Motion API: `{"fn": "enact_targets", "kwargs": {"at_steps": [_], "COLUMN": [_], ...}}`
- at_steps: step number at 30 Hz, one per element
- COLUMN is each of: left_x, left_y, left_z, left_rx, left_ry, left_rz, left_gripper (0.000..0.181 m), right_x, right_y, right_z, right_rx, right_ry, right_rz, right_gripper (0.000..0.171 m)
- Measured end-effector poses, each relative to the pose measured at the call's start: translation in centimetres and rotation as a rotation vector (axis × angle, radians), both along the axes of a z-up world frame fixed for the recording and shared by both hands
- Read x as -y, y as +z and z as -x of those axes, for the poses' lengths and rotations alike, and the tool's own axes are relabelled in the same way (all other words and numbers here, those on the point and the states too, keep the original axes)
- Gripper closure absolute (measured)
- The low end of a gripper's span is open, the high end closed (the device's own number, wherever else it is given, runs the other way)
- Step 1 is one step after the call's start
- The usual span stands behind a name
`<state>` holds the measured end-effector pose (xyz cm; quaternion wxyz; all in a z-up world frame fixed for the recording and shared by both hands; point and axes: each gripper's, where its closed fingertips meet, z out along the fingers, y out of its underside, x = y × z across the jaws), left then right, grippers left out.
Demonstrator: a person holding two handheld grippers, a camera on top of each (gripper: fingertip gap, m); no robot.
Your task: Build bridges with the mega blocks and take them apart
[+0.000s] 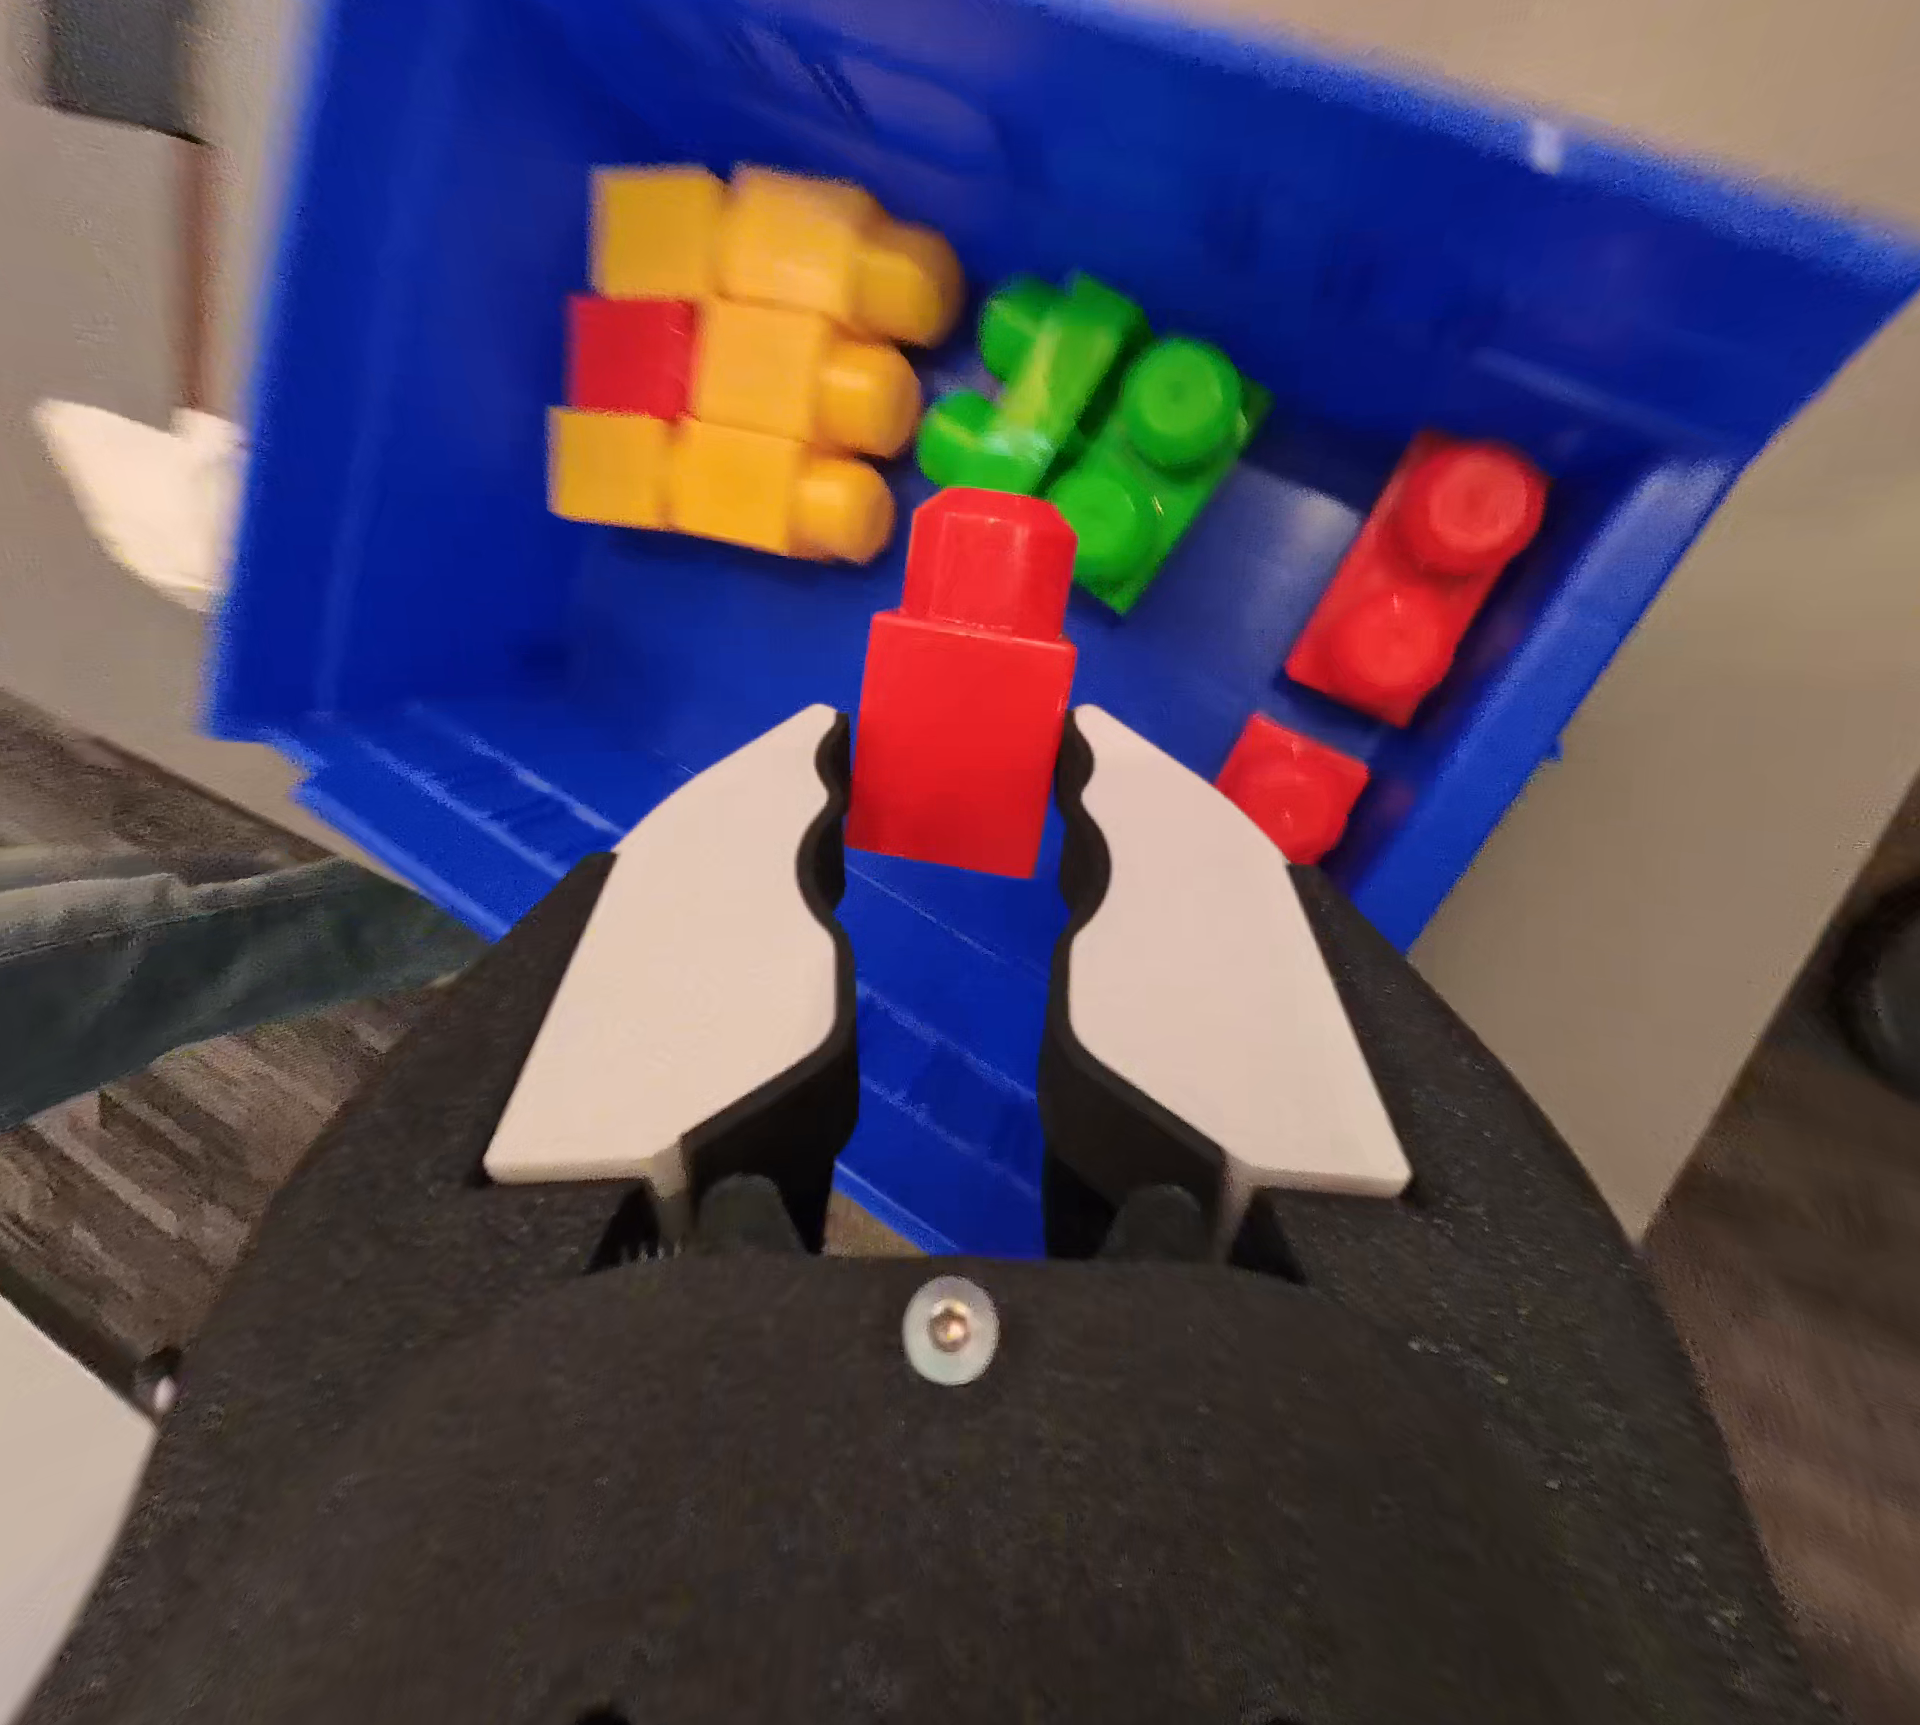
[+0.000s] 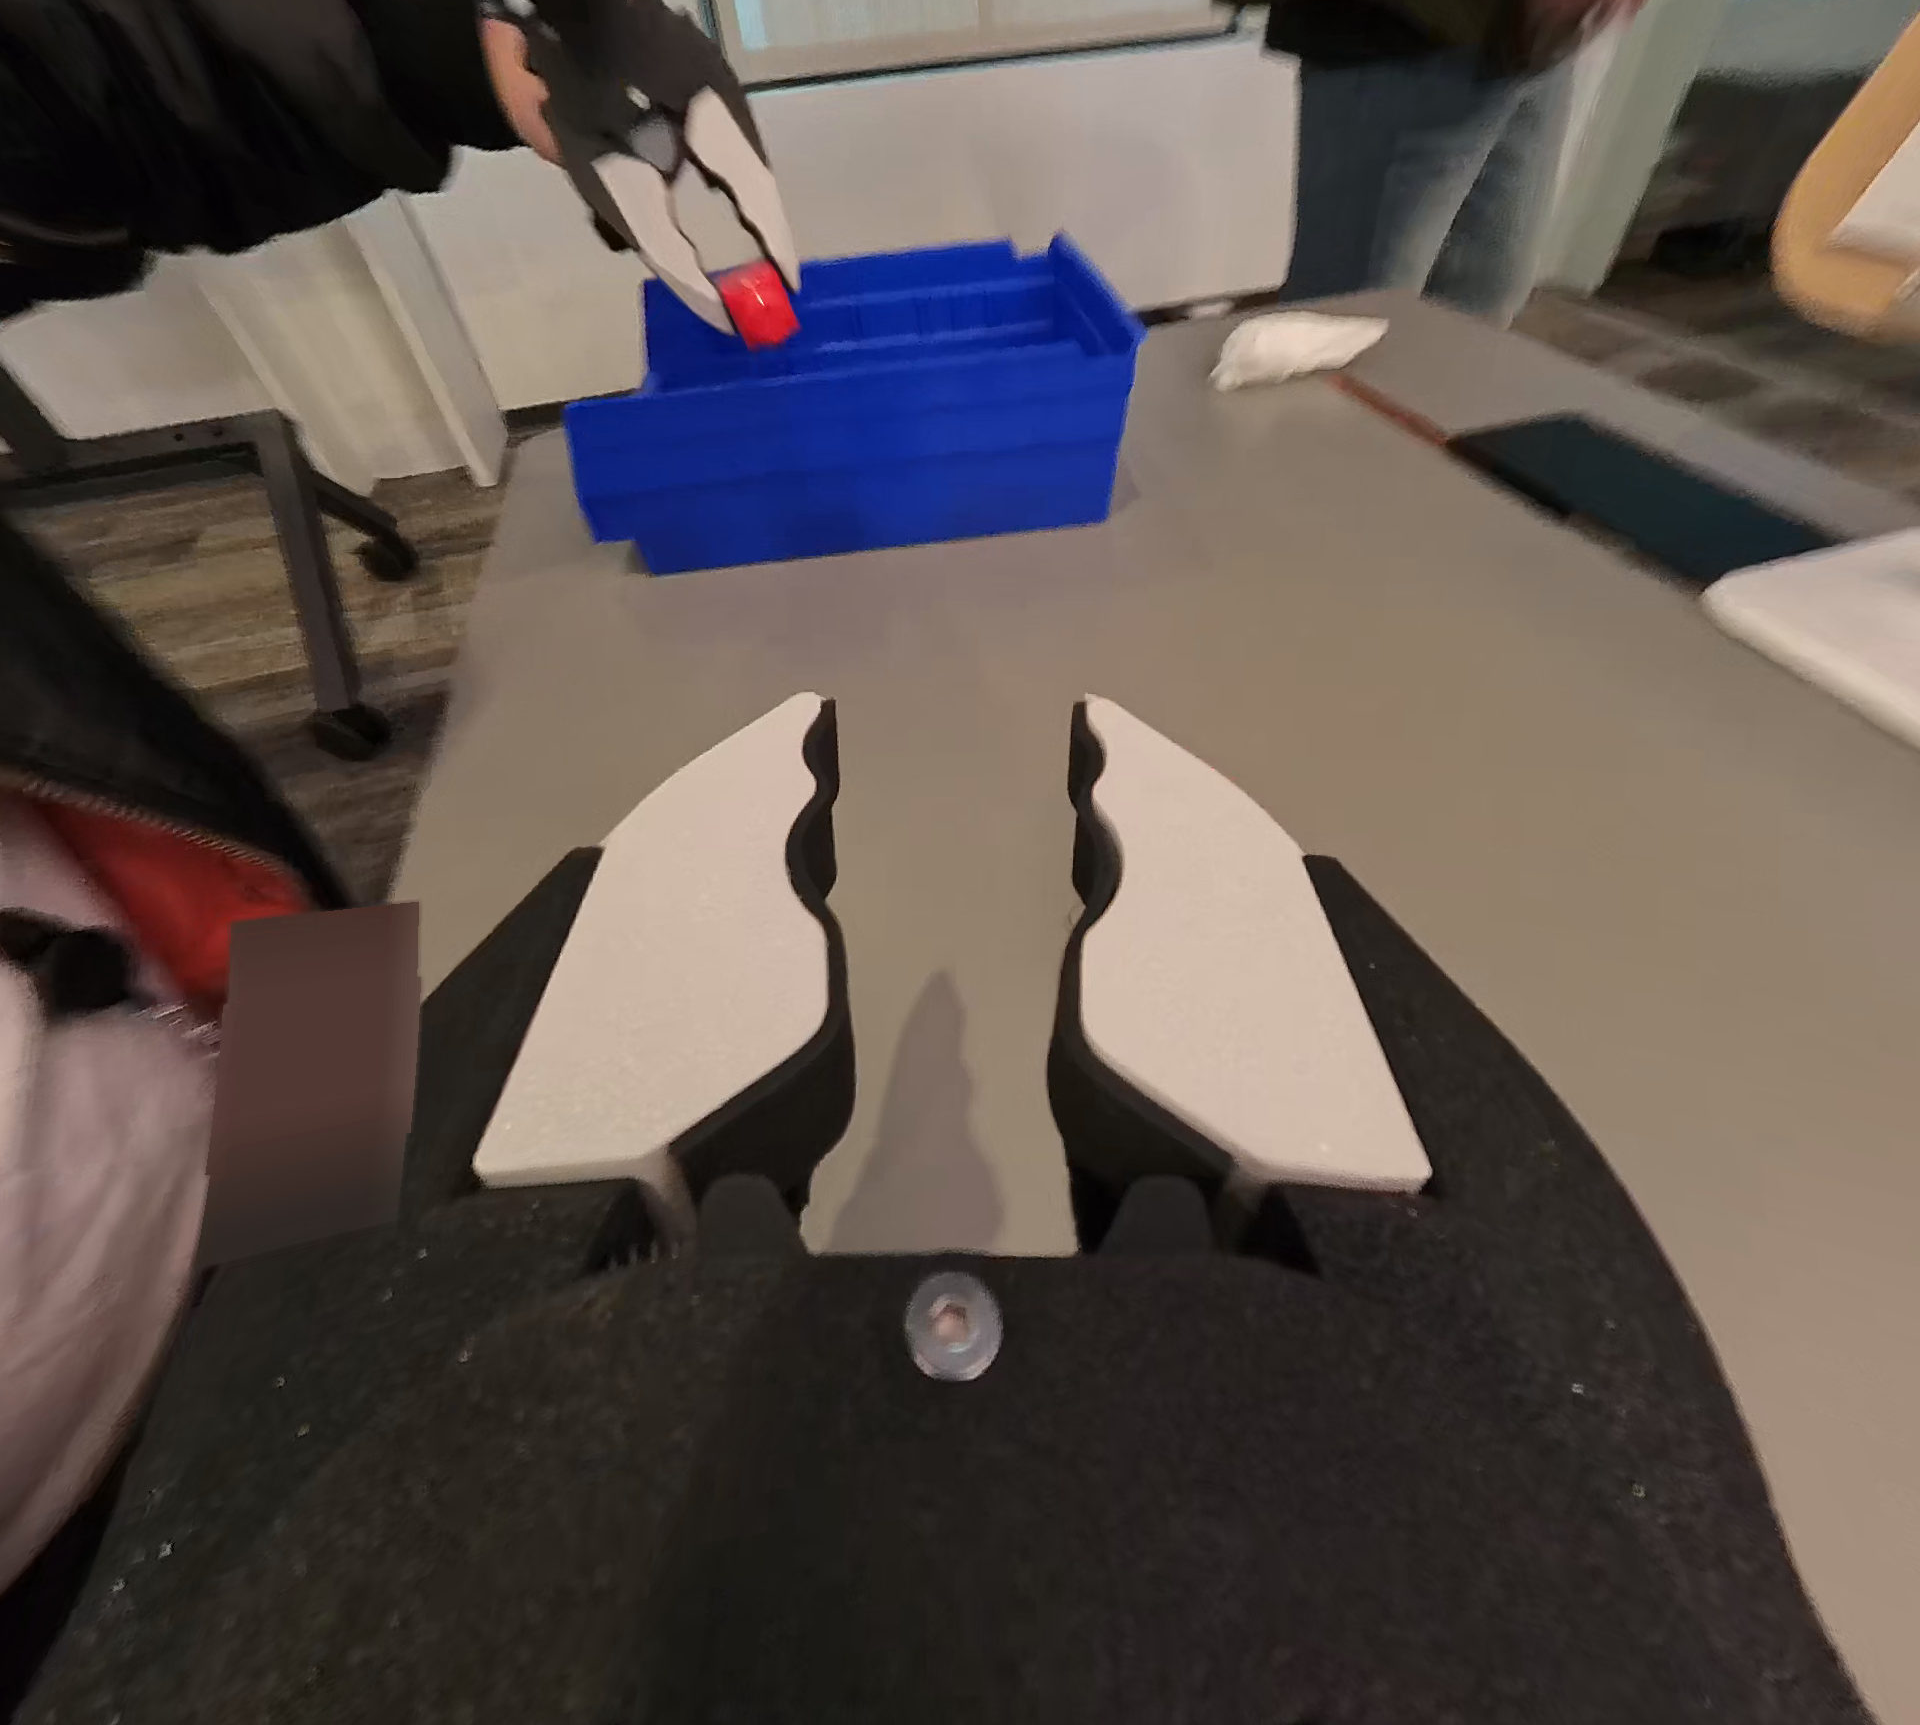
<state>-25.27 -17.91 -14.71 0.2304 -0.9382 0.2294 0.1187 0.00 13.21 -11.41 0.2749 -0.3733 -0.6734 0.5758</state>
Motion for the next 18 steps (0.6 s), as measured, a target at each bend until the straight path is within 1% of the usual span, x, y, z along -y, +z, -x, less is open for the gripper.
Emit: {"fn": "enact_targets", "kwargs": {"at_steps": [2,5,8,11,15,18], "left_x": [-2.2,-6.6,-11.2,-15.8,-21.4,-24.5], "left_y": [2.8,5.4,7.0,8.7,11.0,11.9], "left_z": [-0.7,-4.0,-7.2,-10.8,-15.8,-19.6], "left_rx": [0.012,0.099,0.139,0.223,0.336,0.447], "left_ry": [0.048,0.035,-0.020,-0.085,-0.160,-0.211], "left_rz": [-0.143,-0.275,-0.353,-0.437,-0.534,-0.569], "left_gripper": [0.143,0.143,0.143,0.143,0.143,0.143], "right_x": [0.6,2.3,3.9,4.6,4.6,3.9], "right_y": [0.8,2.4,4.0,5.1,6.8,8.6], "right_z": [0.9,2.2,2.9,3.2,2.9,2.3], "right_rx": [-0.053,-0.114,-0.157,-0.185,-0.244,-0.296], "right_ry": [-0.007,0.025,0.082,0.108,0.110,0.092], "right_rz": [-0.052,-0.089,-0.084,-0.097,-0.098,-0.087], "right_gripper": [0.129,0.129,0.128,0.127,0.125,0.121]}}
